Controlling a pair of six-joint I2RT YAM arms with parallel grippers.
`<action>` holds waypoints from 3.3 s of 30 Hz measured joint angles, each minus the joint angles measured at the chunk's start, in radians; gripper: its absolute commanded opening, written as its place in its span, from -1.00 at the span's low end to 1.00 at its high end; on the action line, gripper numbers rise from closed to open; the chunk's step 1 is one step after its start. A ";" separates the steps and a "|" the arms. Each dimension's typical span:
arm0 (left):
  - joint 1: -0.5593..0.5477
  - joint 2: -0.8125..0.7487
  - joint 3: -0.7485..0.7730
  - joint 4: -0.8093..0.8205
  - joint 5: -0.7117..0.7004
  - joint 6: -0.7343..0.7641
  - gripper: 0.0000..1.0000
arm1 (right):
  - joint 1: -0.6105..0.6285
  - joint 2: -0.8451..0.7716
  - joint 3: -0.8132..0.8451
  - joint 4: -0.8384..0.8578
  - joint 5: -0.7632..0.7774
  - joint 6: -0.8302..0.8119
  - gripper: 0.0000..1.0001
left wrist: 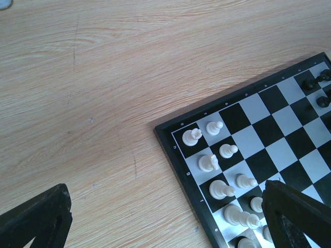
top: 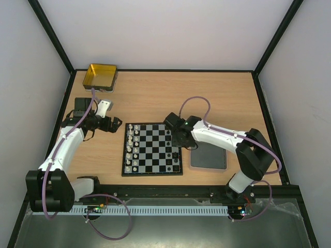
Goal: Set up the chess pieces on the board
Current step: Place the chess piece on the chessboard, then pick up the chess piece from the chessboard.
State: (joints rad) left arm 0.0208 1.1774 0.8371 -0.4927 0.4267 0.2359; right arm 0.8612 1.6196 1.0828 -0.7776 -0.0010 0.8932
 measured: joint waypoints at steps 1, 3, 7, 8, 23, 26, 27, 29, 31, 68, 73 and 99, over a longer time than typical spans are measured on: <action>0.000 0.000 0.000 0.000 0.000 0.000 0.99 | 0.003 0.000 0.014 -0.010 0.007 0.000 -0.81; 0.000 0.000 0.000 0.000 0.000 0.000 0.99 | 0.023 0.000 0.060 -0.038 0.024 0.001 -0.81; 0.000 0.000 0.000 0.000 0.000 0.000 0.99 | 0.084 0.004 0.175 -0.074 0.044 0.006 -0.81; 0.000 0.000 0.000 0.000 0.000 0.000 0.99 | 0.094 0.010 0.201 -0.077 0.045 0.008 -0.81; 0.000 0.000 0.000 0.000 -0.001 0.000 0.99 | 0.154 0.202 0.337 -0.066 0.023 0.006 -0.81; 0.000 0.000 0.000 0.000 -0.001 0.000 0.99 | 0.155 0.233 0.340 -0.055 0.013 0.001 -0.81; 0.001 0.000 0.000 0.000 -0.001 0.000 0.99 | 0.156 0.241 0.344 -0.053 0.010 -0.001 -0.80; 0.002 0.000 0.000 0.000 0.000 0.000 0.99 | 0.156 0.256 0.350 -0.045 0.004 -0.008 -0.80; 0.002 0.000 0.000 0.000 0.000 0.000 0.99 | 0.156 0.269 0.351 -0.037 -0.001 -0.014 -0.79; 0.004 0.000 0.000 0.000 0.000 0.000 0.99 | -0.085 0.235 0.360 -0.036 0.072 -0.071 -0.52; 0.004 0.000 0.000 0.000 0.000 0.000 0.98 | -0.103 0.233 0.331 -0.037 0.071 -0.087 -0.52; 0.004 0.005 0.000 0.000 0.001 0.000 0.99 | -0.115 0.233 0.245 0.003 -0.002 -0.108 -0.56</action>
State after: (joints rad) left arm 0.0246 1.1828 0.8371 -0.4931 0.4274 0.2363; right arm 0.7460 1.8526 1.3281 -0.7746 -0.0025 0.7849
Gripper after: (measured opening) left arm 0.995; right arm 0.230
